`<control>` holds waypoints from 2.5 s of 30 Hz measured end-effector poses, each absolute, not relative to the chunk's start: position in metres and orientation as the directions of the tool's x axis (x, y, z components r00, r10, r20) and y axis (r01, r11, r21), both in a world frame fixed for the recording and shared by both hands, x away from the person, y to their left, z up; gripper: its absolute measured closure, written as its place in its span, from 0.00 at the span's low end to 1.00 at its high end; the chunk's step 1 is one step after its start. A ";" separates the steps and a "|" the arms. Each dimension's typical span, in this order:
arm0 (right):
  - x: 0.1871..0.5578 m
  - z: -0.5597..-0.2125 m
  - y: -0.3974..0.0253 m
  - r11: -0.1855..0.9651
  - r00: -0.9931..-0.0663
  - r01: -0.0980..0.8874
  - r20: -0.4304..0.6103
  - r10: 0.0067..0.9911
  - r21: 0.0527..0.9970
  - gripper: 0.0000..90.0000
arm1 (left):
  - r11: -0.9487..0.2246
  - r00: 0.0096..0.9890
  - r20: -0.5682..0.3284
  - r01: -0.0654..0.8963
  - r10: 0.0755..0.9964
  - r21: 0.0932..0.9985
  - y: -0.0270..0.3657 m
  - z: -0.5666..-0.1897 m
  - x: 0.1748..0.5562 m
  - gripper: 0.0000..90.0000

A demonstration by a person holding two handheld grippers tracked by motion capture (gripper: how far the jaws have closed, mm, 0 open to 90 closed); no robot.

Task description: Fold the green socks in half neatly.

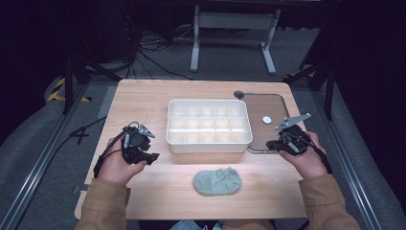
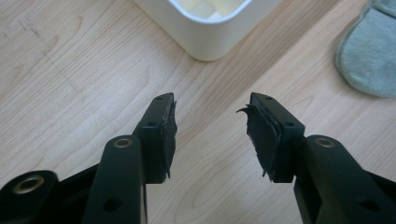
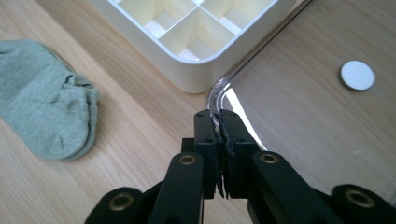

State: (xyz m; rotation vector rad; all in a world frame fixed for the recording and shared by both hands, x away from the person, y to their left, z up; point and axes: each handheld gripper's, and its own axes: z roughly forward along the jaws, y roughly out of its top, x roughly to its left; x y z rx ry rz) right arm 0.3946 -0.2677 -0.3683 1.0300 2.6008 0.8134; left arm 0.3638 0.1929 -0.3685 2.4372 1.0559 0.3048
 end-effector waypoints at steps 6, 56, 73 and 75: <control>0.393 -0.374 -0.260 0.632 -0.757 0.538 -0.011 0.654 0.557 0.89 | -0.621 0.743 -0.155 0.639 0.651 0.453 0.182 -0.365 0.366 0.49; 0.356 -0.427 -0.142 0.757 -0.907 0.405 0.123 0.403 0.513 0.99 | -0.745 0.830 -0.131 0.548 0.543 0.380 0.101 -0.378 0.353 0.88; 0.351 -0.449 -0.125 0.803 -0.912 0.401 0.106 0.397 0.440 1.00 | -0.798 0.838 -0.141 0.546 0.528 0.256 0.084 -0.422 0.355 0.87; 0.350 -0.449 -0.125 0.807 -0.913 0.396 0.096 0.396 0.439 1.00 | -0.798 0.838 -0.141 0.546 0.528 0.256 0.084 -0.422 0.355 0.88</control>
